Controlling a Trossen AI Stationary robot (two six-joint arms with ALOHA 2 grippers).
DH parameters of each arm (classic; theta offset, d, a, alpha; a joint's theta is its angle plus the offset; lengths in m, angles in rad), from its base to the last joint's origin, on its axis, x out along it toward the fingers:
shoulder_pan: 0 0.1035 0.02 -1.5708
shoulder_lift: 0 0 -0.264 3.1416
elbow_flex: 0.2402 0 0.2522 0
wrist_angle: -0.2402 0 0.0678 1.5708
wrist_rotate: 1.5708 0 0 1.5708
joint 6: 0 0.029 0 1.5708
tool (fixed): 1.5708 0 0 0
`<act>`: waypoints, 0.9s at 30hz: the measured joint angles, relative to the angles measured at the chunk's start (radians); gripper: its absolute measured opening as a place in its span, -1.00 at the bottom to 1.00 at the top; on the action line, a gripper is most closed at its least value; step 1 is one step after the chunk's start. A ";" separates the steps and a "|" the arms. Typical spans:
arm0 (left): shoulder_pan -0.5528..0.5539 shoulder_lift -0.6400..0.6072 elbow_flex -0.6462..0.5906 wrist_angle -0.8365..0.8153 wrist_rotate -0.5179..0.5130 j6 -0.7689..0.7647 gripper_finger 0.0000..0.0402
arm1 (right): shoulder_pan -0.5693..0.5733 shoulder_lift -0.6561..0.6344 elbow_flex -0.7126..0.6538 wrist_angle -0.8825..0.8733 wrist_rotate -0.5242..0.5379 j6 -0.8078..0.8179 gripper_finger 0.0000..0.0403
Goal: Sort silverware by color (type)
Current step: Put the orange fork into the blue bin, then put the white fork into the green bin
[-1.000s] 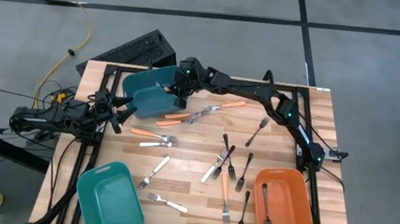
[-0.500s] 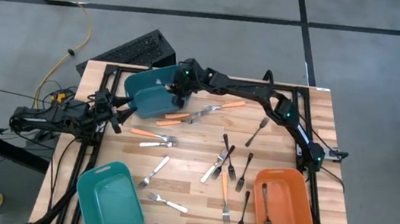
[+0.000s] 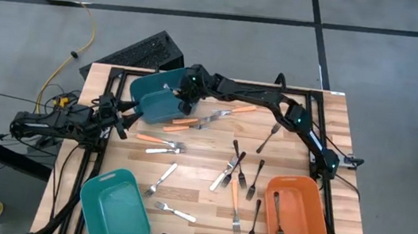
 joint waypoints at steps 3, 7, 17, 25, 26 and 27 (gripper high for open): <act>0.000 0.000 0.000 0.000 0.000 0.000 0.17 | 0.000 0.013 0.001 0.012 0.024 0.020 -0.59; 0.000 0.000 0.000 0.000 0.000 0.000 0.17 | 0.003 0.034 -0.001 0.003 0.060 0.029 -0.59; 0.000 0.000 0.000 0.000 0.000 0.000 0.17 | 0.007 0.029 0.000 0.024 0.123 0.051 -0.47; 0.000 0.000 0.000 0.000 0.000 0.000 0.17 | 0.007 0.029 0.001 0.028 0.123 0.058 -0.44; 0.000 0.000 0.000 0.000 0.000 0.000 0.17 | 0.007 0.029 0.001 0.032 0.123 0.058 -0.44; 0.000 0.000 0.000 0.000 0.000 0.000 0.17 | 0.007 0.029 0.001 0.033 0.123 0.058 -0.44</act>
